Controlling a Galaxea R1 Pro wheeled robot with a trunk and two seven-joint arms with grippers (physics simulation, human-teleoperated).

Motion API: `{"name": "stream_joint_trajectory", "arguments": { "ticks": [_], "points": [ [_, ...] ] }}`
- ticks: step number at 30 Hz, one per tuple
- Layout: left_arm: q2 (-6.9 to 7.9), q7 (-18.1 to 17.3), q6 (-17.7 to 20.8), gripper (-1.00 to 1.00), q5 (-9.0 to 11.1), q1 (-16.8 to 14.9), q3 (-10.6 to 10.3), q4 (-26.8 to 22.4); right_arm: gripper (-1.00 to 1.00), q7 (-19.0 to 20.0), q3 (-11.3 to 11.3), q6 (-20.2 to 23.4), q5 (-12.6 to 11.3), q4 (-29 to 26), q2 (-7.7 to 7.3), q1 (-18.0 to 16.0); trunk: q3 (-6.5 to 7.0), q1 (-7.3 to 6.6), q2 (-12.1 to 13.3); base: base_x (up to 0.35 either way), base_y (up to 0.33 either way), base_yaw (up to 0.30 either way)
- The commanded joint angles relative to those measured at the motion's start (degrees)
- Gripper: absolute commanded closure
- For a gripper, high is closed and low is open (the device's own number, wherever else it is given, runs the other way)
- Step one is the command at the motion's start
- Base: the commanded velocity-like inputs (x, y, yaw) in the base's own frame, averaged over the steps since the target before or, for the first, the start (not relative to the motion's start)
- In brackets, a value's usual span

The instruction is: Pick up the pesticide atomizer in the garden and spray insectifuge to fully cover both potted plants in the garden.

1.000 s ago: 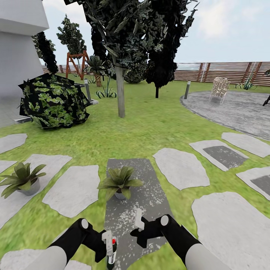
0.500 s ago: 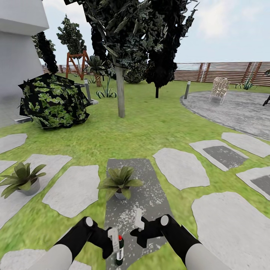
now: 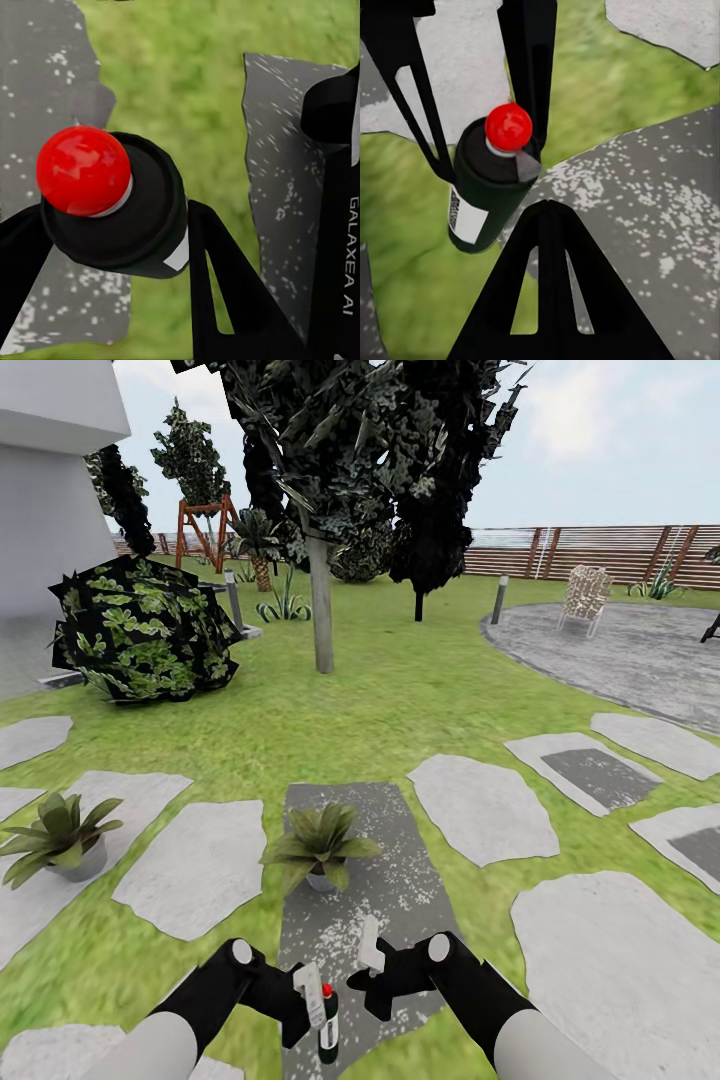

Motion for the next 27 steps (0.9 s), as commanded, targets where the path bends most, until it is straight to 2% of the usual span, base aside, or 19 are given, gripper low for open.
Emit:
{"name": "stream_joint_trajectory", "arguments": {
  "ticks": [1, 9, 19, 27],
  "points": [
    [-0.08, -0.02, -0.29, 1.00, -0.39, -0.01, 0.03, -0.07, 1.00, 0.03, -0.03, -0.54, 0.59, -0.03, 0.01, -0.03, -0.05, -0.01, -0.02, 0.000, 0.000, 0.000],
    [-0.18, 1.91, -0.29, 1.00, -0.37, 0.06, 0.07, 0.33, 1.00, 0.03, -0.03, -0.56, 0.59, -0.01, 0.01, -0.03, -0.05, -0.01, -0.02, 0.000, 0.000, 0.000],
    [-1.10, 1.99, -2.84, 1.00, -0.35, 0.10, 0.05, 0.64, 1.00, 0.03, -0.03, -0.62, 0.62, -0.03, 0.01, -0.03, -0.05, -0.01, -0.02, 0.000, 0.000, 0.000],
    [-1.46, 1.99, -3.10, 1.00, -0.29, 0.07, 0.05, 0.66, 1.00, 0.03, -0.03, -0.62, 0.63, 0.05, 0.01, -0.03, -0.05, -0.01, -0.02, 0.000, 0.000, 0.000]
  ]
}}
